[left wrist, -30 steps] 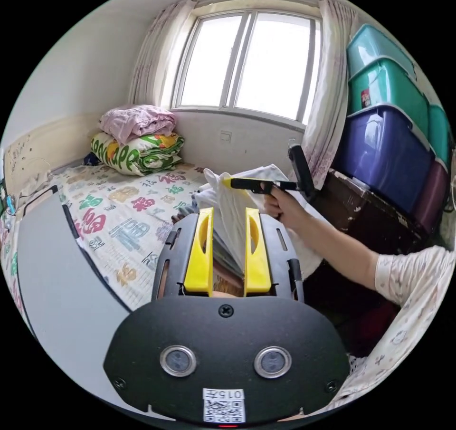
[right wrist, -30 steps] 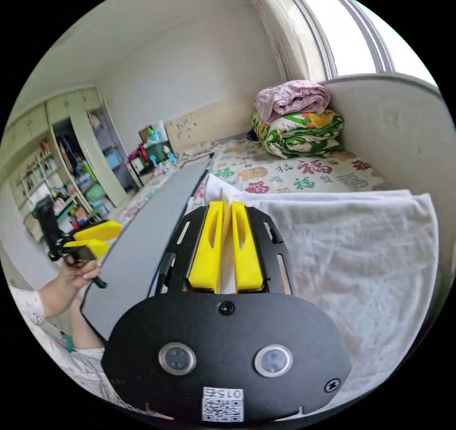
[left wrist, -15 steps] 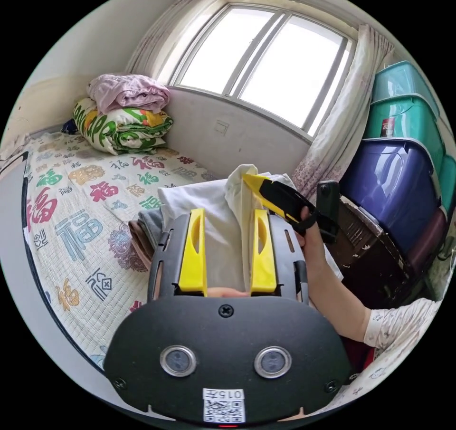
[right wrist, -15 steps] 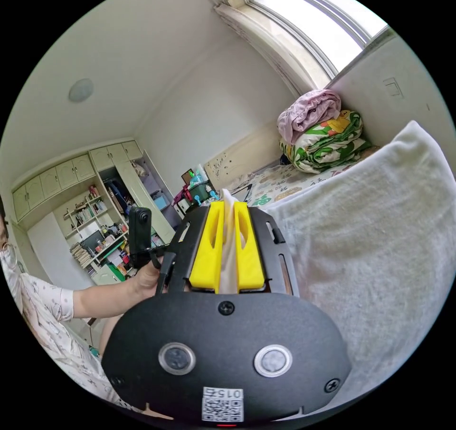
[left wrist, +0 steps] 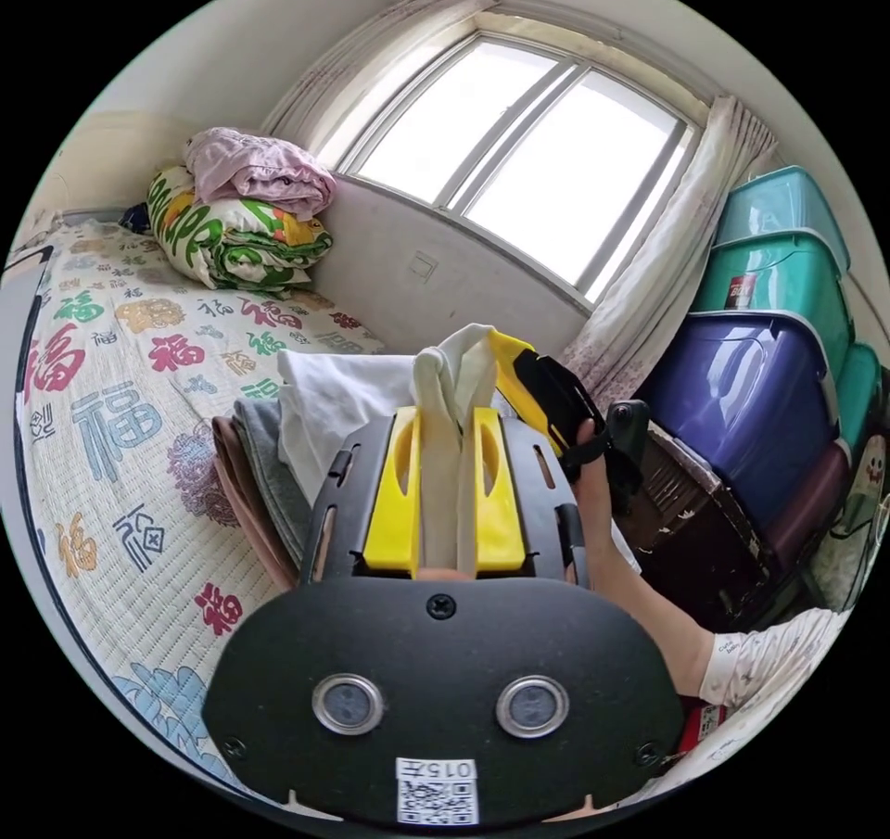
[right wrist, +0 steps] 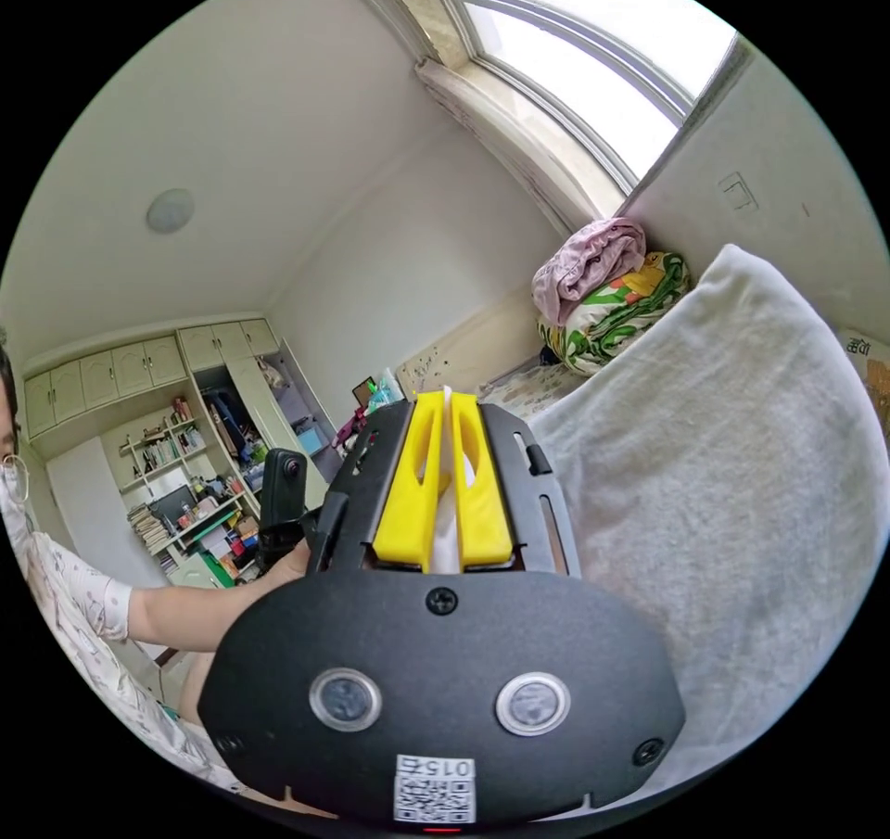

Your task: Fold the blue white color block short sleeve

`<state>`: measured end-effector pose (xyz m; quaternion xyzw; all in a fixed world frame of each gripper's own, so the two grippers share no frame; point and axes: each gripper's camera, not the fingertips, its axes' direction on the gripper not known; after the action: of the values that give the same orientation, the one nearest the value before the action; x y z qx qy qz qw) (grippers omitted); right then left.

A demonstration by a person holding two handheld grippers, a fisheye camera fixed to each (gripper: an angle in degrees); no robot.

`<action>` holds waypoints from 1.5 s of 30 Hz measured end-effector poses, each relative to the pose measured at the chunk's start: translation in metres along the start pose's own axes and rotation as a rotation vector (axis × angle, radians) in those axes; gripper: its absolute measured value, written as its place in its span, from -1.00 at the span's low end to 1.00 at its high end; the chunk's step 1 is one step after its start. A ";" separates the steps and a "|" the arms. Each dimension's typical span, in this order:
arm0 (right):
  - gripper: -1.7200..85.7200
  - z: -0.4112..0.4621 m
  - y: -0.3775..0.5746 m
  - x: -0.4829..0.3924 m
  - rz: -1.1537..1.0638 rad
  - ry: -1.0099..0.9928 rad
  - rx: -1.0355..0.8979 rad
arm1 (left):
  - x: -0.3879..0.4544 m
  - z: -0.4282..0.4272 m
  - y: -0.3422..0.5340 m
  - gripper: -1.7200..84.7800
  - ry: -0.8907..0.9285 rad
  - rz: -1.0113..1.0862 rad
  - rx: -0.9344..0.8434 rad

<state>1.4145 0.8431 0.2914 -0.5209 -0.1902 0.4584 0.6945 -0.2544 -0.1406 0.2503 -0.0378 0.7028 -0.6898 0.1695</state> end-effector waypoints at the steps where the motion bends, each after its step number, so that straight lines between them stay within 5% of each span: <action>1: -0.95 -0.001 -0.001 -0.002 -0.007 0.007 -0.007 | -0.003 -0.002 0.003 -0.78 0.001 -0.002 0.000; 8: -0.95 -0.023 -0.001 -0.006 0.026 0.037 0.062 | -0.046 -0.029 0.026 -0.80 0.178 -0.181 0.130; 18: -0.97 -0.035 0.003 -0.032 0.037 0.132 0.064 | -0.043 -0.049 0.065 -0.91 0.083 -0.126 0.092; 24: -0.98 -0.088 -0.015 -0.136 -0.164 0.153 0.125 | -0.007 -0.142 0.105 -0.94 0.164 0.017 0.275; 29: -0.98 -0.152 -0.022 -0.234 -0.303 0.033 0.193 | 0.027 -0.305 0.173 -0.95 0.214 0.088 0.565; 38: -0.98 -0.137 0.059 -0.260 -0.073 -0.332 0.153 | 0.095 -0.593 0.347 -0.95 -0.257 0.245 0.721; 45: -0.98 -0.078 0.154 -0.261 0.131 -0.496 0.047 | 0.137 -0.689 0.483 -0.95 -0.544 0.181 0.675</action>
<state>1.2728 0.5876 0.1791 -0.3876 -0.3098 0.6204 0.6074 -0.4956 0.5014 -0.2559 -0.0985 0.3685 -0.8281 0.4108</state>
